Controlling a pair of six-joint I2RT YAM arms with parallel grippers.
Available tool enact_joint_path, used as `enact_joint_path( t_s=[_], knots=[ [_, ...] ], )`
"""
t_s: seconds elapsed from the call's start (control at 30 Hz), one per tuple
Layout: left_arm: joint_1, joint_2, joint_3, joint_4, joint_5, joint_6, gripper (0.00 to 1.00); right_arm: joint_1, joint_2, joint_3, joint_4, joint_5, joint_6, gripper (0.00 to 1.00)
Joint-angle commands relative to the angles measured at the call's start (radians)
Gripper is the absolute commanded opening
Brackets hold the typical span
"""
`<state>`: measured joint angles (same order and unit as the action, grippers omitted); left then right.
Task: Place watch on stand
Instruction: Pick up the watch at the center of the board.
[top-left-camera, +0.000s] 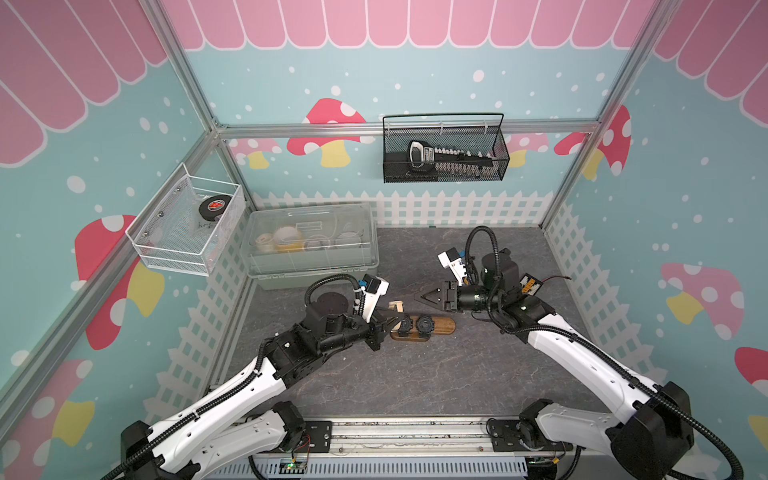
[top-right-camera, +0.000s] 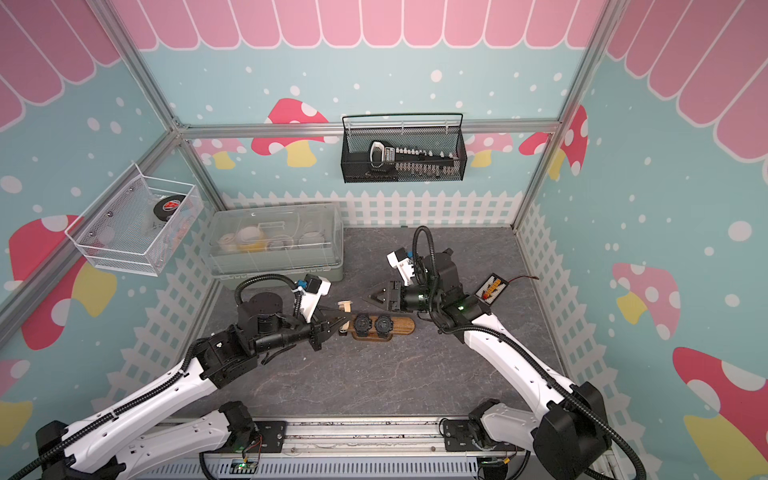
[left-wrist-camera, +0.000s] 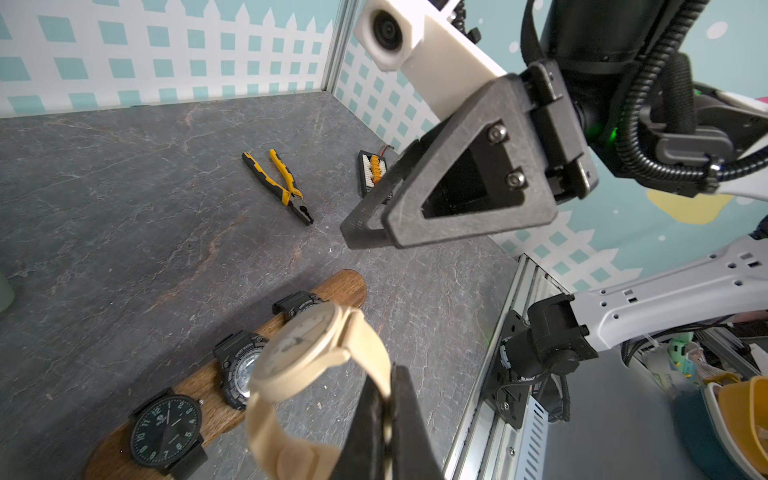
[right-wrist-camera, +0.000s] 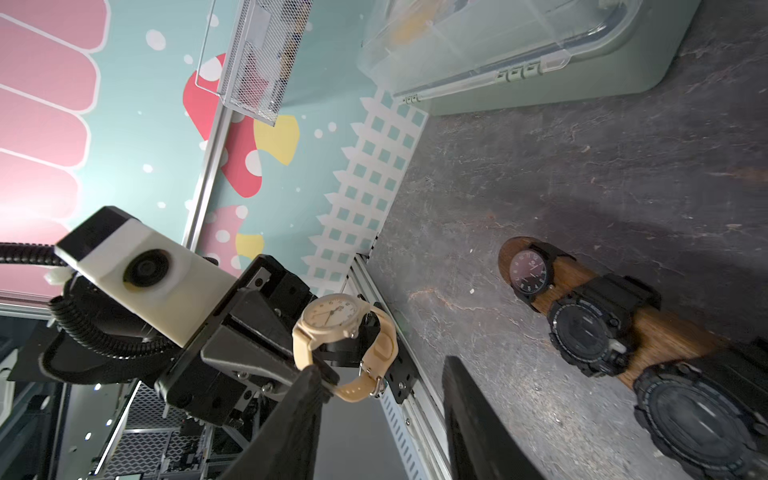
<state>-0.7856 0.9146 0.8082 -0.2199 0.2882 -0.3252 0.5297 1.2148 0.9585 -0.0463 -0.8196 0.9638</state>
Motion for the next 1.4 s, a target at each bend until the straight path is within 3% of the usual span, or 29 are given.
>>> enact_joint_path(
  t_s=[0.0, 0.57, 1.03, 1.37],
  knots=[
    [0.011, -0.016, -0.008, 0.011, 0.035, 0.017, 0.0, 0.023, 0.029, 0.015, 0.113, -0.052, 0.084, 0.46],
    [0.023, 0.004, 0.002, -0.003, 0.065, 0.015, 0.0, 0.106, 0.118, 0.007, 0.264, -0.11, 0.165, 0.45],
    [0.023, 0.006, -0.012, -0.009, 0.071, 0.006, 0.0, 0.115, 0.125, 0.01, 0.429, -0.17, 0.247, 0.35],
    [0.052, -0.02, -0.023, -0.014, 0.103, 0.009, 0.0, 0.115, 0.096, -0.016, 0.444, -0.202, 0.247, 0.37]
  ],
)
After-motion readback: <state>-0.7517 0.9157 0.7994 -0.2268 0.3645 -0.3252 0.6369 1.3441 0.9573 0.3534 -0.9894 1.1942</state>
